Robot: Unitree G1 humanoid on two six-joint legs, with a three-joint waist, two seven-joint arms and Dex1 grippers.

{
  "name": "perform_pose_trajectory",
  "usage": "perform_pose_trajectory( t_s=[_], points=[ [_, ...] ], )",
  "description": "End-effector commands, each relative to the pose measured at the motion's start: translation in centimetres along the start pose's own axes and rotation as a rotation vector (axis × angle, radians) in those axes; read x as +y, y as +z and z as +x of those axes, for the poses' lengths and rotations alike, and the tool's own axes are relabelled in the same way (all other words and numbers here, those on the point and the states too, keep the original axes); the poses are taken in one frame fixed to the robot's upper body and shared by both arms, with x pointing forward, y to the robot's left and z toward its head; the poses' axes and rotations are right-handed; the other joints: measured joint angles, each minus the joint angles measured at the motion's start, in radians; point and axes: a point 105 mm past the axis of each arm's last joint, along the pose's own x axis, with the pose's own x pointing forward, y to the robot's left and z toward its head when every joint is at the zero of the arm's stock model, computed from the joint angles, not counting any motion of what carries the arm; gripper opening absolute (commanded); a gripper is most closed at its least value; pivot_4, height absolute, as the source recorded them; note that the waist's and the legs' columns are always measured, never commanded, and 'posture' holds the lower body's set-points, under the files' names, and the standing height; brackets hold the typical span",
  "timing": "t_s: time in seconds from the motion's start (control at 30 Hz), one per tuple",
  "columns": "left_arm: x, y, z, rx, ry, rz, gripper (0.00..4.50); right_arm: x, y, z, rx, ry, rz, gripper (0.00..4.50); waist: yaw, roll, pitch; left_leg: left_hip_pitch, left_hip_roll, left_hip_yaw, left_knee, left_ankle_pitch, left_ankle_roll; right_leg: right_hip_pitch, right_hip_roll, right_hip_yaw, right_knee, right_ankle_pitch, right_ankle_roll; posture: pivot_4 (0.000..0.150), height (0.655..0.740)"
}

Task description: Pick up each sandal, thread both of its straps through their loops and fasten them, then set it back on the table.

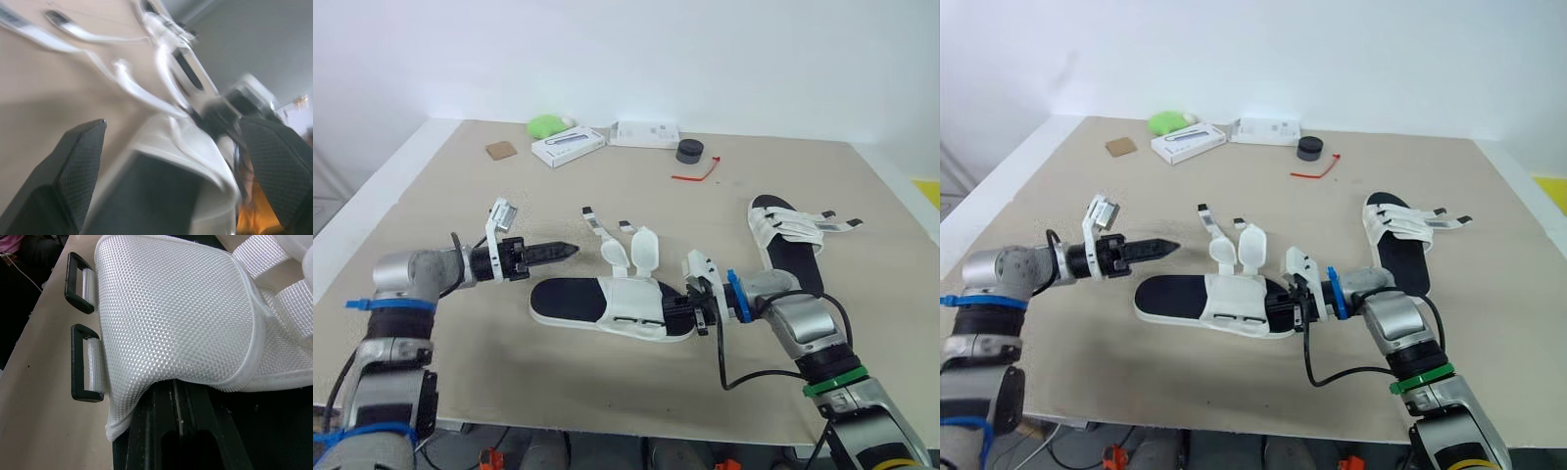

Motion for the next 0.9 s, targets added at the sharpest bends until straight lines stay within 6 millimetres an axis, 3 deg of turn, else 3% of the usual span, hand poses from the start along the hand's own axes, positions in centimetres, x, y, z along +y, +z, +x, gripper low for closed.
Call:
perform_pose_trajectory(
  t_s=[0.03, 0.27, 0.43, 0.77, 0.9],
  points=[
    [0.7, 1.0, 1.2, -0.045, 0.044, -0.062, 4.46, 0.5, -3.7, 0.8, 0.103, -0.006, 0.121, 0.0, 0.0, -0.001, 0.001, 0.0, 0.0, 0.0, 0.0, 0.0, 0.0, 0.0, 0.0, 0.0, 0.0, 0.0, 0.0, 0.15, 0.74],
    [2.3, 1.2, 4.4, -0.071, 0.111, -0.163, 4.46, 0.8, -3.4, 1.0, 0.09, -0.006, 0.119, 0.0, -0.001, -0.002, 0.002, 0.0, 0.0, 0.0, -0.002, 0.0, -0.001, -0.001, 0.001, 0.0, 0.0, 0.001, 0.003, 0.15, 0.74],
    [2.2, 1.9, 6.8, -0.12, 0.124, -0.211, 4.46, 0.9, -3.2, 1.2, 0.081, -0.006, 0.114, 0.0, -0.002, -0.003, 0.002, 0.0, 0.0, 0.0, -0.003, -0.001, -0.002, -0.001, 0.001, 0.0, 0.0, 0.0, 0.004, 0.15, 0.74],
    [3.7, 2.7, 8.7, -0.24, 0.277, -0.234, 4.46, 1.0, -3.0, 1.5, 0.078, -0.006, 0.108, 0.0, -0.002, -0.003, 0.002, 0.0, 0.0, 0.0, -0.006, -0.001, -0.002, 0.0, 0.002, 0.001, 0.0, 0.0, 0.004, 0.15, 0.74],
    [3.9, 3.3, 8.6, -0.284, 0.297, -0.232, 2.69, 1.0, -3.0, 1.5, 0.079, -0.004, 0.109, 0.0, -0.004, -0.003, 0.002, 0.0, 0.0, 0.0, -0.006, 0.0, -0.003, 0.001, 0.002, 0.001, 0.0, 0.001, 0.004, 0.15, 0.74]
  ],
)
